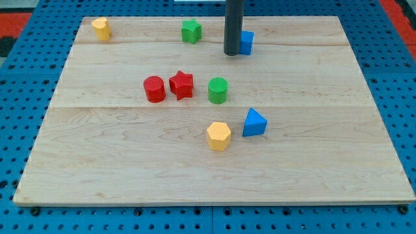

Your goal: Move the blue cube parallel to the right of the green star

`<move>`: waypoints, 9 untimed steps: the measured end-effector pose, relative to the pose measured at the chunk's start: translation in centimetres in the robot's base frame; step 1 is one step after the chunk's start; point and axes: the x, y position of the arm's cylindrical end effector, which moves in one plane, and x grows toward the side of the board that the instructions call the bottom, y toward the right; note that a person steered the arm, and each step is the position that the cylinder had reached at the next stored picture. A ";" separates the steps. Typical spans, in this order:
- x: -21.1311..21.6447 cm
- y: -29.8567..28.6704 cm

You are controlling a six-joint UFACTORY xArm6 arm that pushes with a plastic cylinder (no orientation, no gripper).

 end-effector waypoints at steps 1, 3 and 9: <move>-0.5 -1.4; -2.2 1.4; -1.8 0.8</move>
